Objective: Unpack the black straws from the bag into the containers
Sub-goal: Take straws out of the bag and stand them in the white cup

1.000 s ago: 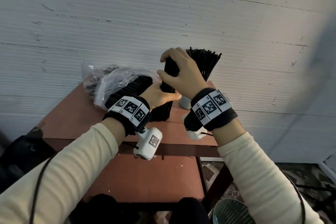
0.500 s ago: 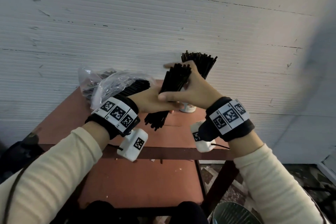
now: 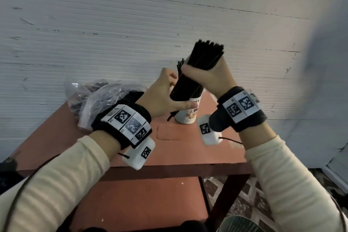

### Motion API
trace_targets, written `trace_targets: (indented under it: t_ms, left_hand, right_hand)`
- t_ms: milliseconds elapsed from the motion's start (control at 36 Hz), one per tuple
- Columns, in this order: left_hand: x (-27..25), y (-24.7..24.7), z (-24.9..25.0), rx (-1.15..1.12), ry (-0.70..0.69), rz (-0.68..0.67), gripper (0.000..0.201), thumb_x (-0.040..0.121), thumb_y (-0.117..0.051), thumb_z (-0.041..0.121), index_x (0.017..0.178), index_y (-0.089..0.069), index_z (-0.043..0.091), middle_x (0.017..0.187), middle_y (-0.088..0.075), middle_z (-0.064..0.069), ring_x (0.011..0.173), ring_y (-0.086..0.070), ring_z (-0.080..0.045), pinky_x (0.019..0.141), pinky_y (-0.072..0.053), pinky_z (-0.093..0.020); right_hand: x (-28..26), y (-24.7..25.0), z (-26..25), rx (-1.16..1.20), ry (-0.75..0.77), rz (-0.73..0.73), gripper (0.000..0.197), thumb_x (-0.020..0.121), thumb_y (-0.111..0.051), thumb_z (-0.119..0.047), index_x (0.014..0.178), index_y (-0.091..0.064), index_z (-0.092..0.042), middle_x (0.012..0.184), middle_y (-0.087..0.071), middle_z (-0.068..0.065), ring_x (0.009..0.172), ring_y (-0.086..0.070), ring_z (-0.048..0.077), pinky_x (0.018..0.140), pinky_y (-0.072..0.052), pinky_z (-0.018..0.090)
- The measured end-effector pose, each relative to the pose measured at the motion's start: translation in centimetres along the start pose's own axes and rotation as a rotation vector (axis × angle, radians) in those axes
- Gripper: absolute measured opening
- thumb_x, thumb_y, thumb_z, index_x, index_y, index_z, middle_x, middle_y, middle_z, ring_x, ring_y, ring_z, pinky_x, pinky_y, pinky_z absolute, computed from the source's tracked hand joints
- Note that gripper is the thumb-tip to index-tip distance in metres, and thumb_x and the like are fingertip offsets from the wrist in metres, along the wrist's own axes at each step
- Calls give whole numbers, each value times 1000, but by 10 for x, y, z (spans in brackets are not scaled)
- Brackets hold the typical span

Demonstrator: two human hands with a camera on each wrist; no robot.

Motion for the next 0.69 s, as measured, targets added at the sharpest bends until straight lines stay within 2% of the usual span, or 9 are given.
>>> trace_targets:
  t_ms: [56,111,167,250,361,500,556,611,694]
  left_hand:
    - [11,-1,-10,81,29,18,109,57,-87,54,138,-22,23,131,-45,-2,121,-47,-10,102,-38,-22]
    - [21,-3,-19,114,99,5,134,53,-87,57,151,-1,27,152,-29,-7,135,-35,-12,109,-31,-30]
    - [32,-7,-26,100,177,-53,145,54,-88,55,152,16,27,161,-15,-4,143,-25,-13,116,-24,-34]
    - [49,-15,-35,60,272,-162,148,57,-89,47,152,22,24,164,-9,-1,149,-16,-19,119,-20,-39]
    - [70,-25,-39,12,268,-256,135,62,-91,33,154,6,17,158,-26,1,144,-27,-18,110,-26,-29]
    - [85,-35,-46,20,240,-322,127,58,-93,29,152,-8,21,149,-38,2,137,-38,-17,113,-36,-39]
    - [89,-36,-51,23,231,-298,122,58,-93,27,150,-14,21,147,-42,2,135,-40,-17,112,-37,-41]
    - [92,-37,-54,31,223,-291,115,58,-94,27,148,-23,21,144,-46,3,133,-43,-18,111,-38,-41]
    - [95,-38,-56,51,207,-311,102,60,-93,22,144,-34,21,139,-50,5,128,-45,-16,108,-40,-38]
  right_hand:
    - [10,17,-2,16,-51,96,28,75,-68,-13,83,-59,13,77,-63,19,69,-62,16,66,-54,35]
    - [21,35,3,71,-82,160,28,74,-68,-13,85,-60,12,75,-62,9,70,-62,12,61,-52,27]
    - [30,45,3,90,-97,183,22,74,-68,-13,84,-62,5,73,-61,4,68,-62,13,57,-48,22]
    - [39,54,7,81,-123,178,8,77,-68,-10,80,-63,-4,71,-61,-1,65,-60,10,52,-44,17]
    - [48,58,19,61,-141,159,8,77,-69,-9,81,-63,-4,70,-60,0,63,-59,9,51,-43,16]
    - [53,62,34,61,-172,155,14,75,-69,-13,82,-64,-2,75,-62,4,73,-63,17,62,-53,29]
    - [55,64,37,55,-166,159,8,78,-69,-10,80,-64,-4,74,-63,2,73,-64,15,62,-52,28]
    - [57,67,39,23,-152,164,15,78,-68,-10,83,-62,3,75,-62,4,71,-62,15,59,-49,25]
    - [61,68,40,-22,-129,163,24,77,-67,-11,87,-60,10,78,-60,9,71,-61,16,61,-52,31]
Point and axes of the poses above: each hand's wrist, its own x-axis towards the middle knuckle, its own y-axis out of the back of the hand, z = x × y, the point moved 2 cm from there along x, towards the middle knuckle
